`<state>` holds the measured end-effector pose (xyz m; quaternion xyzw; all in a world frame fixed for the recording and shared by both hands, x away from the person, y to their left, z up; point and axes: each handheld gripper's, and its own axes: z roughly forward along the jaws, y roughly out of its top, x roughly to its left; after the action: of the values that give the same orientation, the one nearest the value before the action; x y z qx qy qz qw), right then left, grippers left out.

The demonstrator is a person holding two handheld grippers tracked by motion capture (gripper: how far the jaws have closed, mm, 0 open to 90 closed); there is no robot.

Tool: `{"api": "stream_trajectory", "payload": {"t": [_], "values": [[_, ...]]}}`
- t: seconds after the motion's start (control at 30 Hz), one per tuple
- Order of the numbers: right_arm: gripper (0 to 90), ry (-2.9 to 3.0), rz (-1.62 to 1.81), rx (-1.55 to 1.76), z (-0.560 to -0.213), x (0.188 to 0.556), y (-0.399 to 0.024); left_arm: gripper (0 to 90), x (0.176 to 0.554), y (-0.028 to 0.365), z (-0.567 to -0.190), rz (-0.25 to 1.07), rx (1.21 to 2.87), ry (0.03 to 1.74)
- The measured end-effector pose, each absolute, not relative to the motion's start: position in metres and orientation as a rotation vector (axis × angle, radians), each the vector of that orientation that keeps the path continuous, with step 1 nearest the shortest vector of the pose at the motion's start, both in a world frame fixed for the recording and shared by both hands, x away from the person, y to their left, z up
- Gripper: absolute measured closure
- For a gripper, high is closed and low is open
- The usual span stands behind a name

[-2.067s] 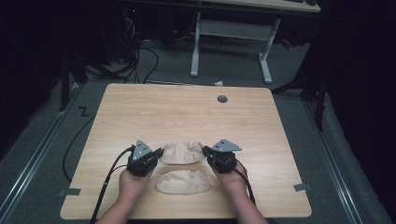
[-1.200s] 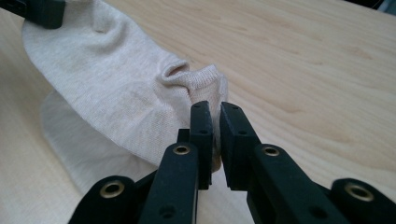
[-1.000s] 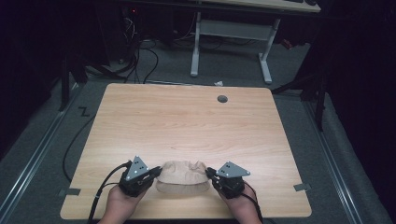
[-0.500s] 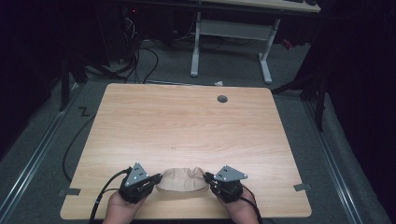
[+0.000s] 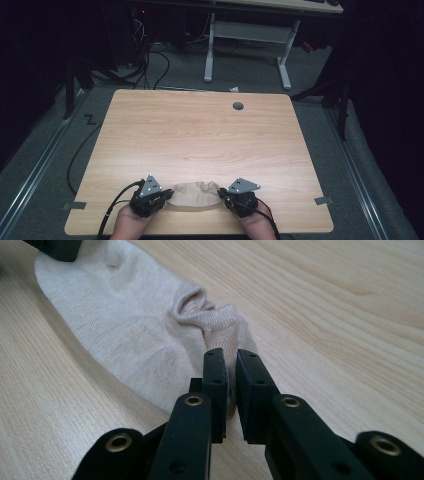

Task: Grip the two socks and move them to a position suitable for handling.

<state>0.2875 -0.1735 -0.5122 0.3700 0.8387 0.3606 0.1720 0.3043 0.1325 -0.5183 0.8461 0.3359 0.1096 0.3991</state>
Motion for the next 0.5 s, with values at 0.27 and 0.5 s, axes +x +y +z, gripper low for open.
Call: {"api": "stream_trajectory", "payload": {"t": [0.27, 0.5], "values": [[78.3, 2.407, 0.994, 1.084, -0.5182, 0.291, -0.1746, 82.7, 0.3099, 0.1282, -0.5246, 0.282, 2.172, 0.864], [67.6, 2.358, 1.052, 1.1, -0.5131, 0.2918, -0.1789, 65.7, 0.3124, 0.131, -0.5212, 0.27, 2.124, 0.869]]}}
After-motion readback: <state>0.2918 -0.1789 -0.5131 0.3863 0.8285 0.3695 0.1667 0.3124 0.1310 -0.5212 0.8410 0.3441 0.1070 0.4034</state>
